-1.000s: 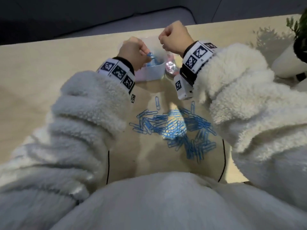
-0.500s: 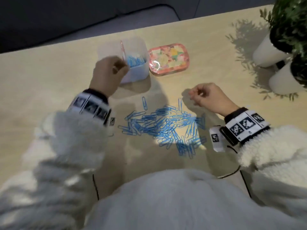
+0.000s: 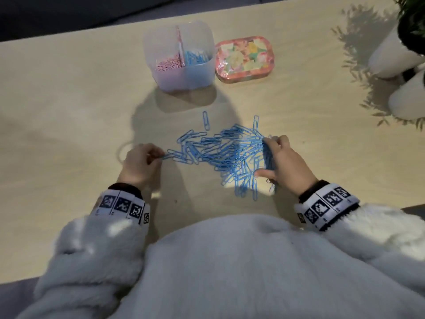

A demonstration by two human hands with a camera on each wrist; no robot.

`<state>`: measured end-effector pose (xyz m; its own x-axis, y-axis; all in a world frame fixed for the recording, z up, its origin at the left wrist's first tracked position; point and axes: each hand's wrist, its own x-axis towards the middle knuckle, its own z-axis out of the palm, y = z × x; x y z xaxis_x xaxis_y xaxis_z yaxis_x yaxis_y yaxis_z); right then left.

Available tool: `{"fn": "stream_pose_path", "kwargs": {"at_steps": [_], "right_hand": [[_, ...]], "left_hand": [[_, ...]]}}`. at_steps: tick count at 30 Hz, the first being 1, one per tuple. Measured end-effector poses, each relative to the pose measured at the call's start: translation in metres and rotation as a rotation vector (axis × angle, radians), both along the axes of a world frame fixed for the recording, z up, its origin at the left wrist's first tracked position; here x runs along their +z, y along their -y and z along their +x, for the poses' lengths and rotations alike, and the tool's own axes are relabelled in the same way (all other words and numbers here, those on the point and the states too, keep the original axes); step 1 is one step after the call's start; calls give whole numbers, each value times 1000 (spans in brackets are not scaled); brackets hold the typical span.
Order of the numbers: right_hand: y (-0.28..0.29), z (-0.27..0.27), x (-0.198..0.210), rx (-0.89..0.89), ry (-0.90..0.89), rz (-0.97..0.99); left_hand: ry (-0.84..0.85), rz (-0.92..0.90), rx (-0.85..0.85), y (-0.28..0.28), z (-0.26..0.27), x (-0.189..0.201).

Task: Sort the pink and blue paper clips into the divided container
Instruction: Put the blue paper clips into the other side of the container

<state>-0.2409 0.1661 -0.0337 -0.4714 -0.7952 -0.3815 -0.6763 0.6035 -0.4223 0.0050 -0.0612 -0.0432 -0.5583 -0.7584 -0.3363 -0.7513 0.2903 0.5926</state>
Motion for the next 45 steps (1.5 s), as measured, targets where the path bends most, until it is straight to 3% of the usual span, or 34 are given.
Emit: {"fn": "stream_pose_path", "kwargs": {"at_steps": [3, 5, 8, 10, 12, 17, 26, 31, 33, 40, 45], "right_hand": [[30, 4, 1, 121, 6, -23], [44, -1, 8, 195, -32, -38], [55, -22, 13, 31, -153, -109], [63, -31, 11, -94, -206, -65], [73, -28, 7, -109, -170, -44], [94, 10, 4, 73, -15, -78], [110, 25, 0, 320, -203, -42], [110, 22, -1, 353, -199, -41], [111, 17, 3, 318, -126, -84], [142, -20, 51, -101, 220, -420], [206, -50, 79, -233, 177, -440]], "left_hand": [[14, -40, -141, -12, -34, 10], [-22, -53, -140, -12, -46, 17], [-44, -58, -190, -8, -46, 22], [55, -75, -307, -9, -44, 22], [153, -113, -359, -11, -45, 16], [91, -118, -347, -16, -63, 11], [195, -316, -482, -19, -87, 12], [184, -281, -486, -14, -89, 11], [178, -289, -483, -14, -90, 11], [147, -275, -450, -12, -89, 9], [66, -192, -395, -8, -89, 17]]}}
